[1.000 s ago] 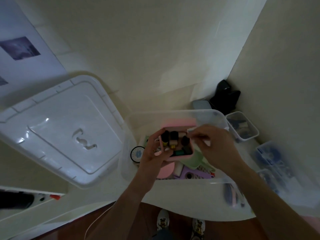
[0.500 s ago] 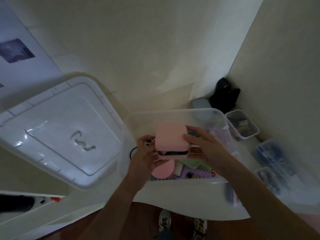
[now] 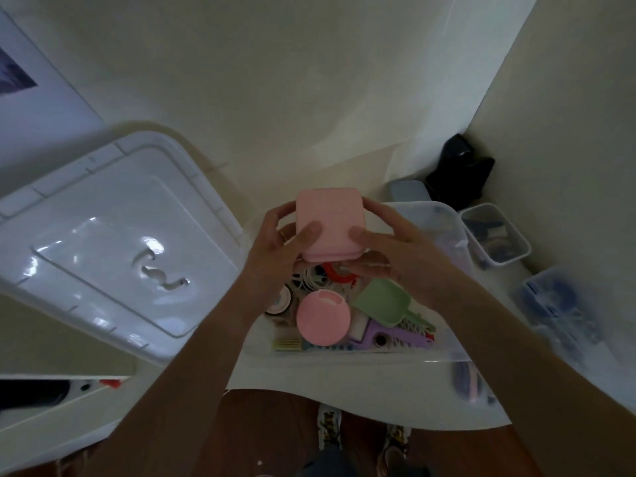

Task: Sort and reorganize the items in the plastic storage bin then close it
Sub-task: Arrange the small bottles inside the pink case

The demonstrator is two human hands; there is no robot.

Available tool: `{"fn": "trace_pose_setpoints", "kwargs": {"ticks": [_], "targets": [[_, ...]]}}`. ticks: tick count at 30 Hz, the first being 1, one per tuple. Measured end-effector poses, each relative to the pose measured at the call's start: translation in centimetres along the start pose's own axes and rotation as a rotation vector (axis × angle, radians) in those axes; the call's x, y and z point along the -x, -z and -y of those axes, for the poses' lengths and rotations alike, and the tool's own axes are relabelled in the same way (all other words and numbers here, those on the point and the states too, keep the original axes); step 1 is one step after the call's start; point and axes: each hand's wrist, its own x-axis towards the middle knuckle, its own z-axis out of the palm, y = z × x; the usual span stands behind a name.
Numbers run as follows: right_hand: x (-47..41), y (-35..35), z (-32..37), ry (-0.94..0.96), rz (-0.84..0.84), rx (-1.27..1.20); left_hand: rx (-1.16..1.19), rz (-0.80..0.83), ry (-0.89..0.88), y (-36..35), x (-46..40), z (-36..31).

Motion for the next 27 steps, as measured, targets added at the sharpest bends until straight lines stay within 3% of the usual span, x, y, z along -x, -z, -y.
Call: {"fn": "trace_pose_setpoints", "kwargs": {"ticks": [5, 8, 13, 17, 21, 25, 27], "targets": [[2.4, -2.0, -2.4, 0.001, -0.111, -0.079, -0.212, -0.074, -0.023, 1.2, 3.1, 0.2], [6.0, -1.9, -3.9, -0.035, -0.095, -0.014, -0.267, -0.083, 0.032, 1.9, 6.7, 1.5], [13.7, 1.5, -7.1, -0.225, -0.057, -0.005, -0.243, 0.090, 0.239, 1.0, 13.0, 6.0], [17.8, 4.8, -10.4, -0.383, 0.020, 0.141, -0.261, 0.217, 0.439, -0.9, 15.7, 10.3], [18.0, 7.3, -15.7, -0.448, -0.121, 0.253, -0.330, 0.308, 0.508, -2.3, 14.7, 15.8], [14.7, 8.9, -21.1, -0.505, -0.318, 0.197, -0.333, 0.189, 0.544, -4.1, 11.7, 22.2], [13.0, 9.5, -22.3, -0.493, -0.362, 0.221, -0.226, 0.094, 0.556, -4.5, 10.5, 24.8]]}}
